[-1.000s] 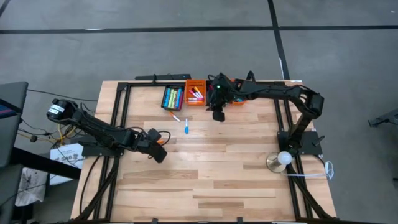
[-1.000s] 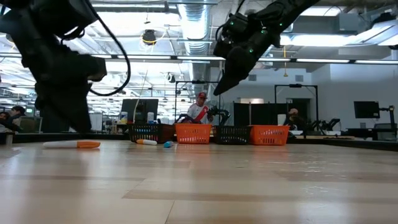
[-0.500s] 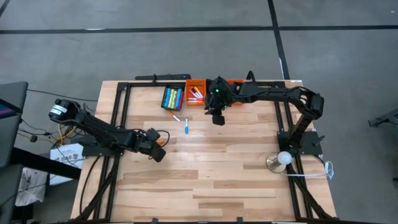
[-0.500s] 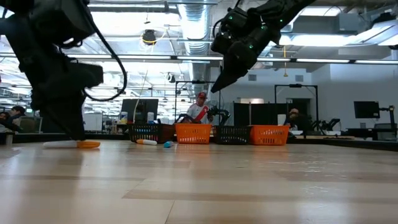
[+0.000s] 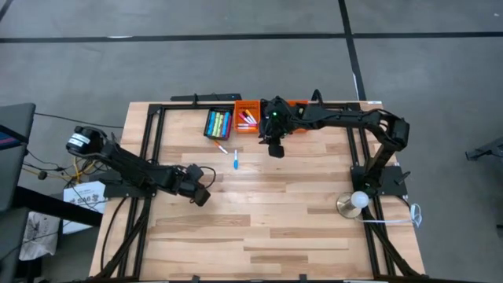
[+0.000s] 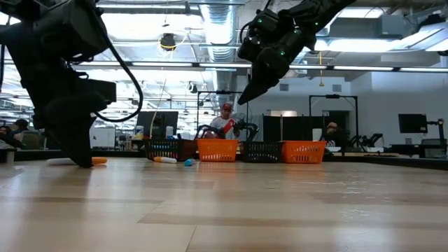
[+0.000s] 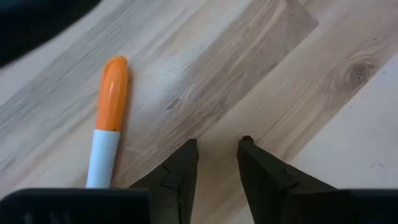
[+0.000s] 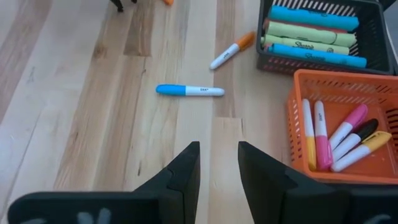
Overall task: Pick & Place Markers
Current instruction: Put the small orange highlighter pen into the left orange basket
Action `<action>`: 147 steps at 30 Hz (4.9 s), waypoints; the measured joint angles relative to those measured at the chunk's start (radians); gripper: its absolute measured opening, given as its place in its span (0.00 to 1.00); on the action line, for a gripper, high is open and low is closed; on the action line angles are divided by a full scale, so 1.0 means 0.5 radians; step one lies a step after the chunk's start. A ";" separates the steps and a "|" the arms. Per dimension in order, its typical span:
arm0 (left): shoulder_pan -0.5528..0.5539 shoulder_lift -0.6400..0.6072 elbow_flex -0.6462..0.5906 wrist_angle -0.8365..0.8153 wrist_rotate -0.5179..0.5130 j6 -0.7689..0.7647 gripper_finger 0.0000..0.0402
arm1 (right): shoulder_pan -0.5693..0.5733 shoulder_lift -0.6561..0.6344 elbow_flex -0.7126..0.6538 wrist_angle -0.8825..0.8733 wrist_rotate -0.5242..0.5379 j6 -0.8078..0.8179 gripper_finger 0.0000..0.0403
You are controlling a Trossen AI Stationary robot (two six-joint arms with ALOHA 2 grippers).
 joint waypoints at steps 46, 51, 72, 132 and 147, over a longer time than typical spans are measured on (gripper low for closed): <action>0.002 -0.399 -0.238 0.027 -0.182 0.148 0.28 | 0.002 0.001 0.000 0.002 -0.002 0.000 0.24; 0.003 -0.399 -0.167 0.032 -0.188 0.411 0.28 | 0.002 0.001 0.000 0.020 -0.003 -0.001 0.24; 0.005 -0.399 -0.172 -0.309 -0.477 0.370 0.28 | 0.002 0.002 0.000 0.032 -0.006 -0.001 0.24; 0.263 -0.347 -0.370 0.454 -0.088 0.383 0.12 | 0.101 0.357 0.002 0.157 -0.207 -0.053 0.24; 0.157 -0.381 -0.366 1.401 -0.068 1.165 0.11 | 0.167 0.434 0.003 0.500 -1.268 -0.115 0.22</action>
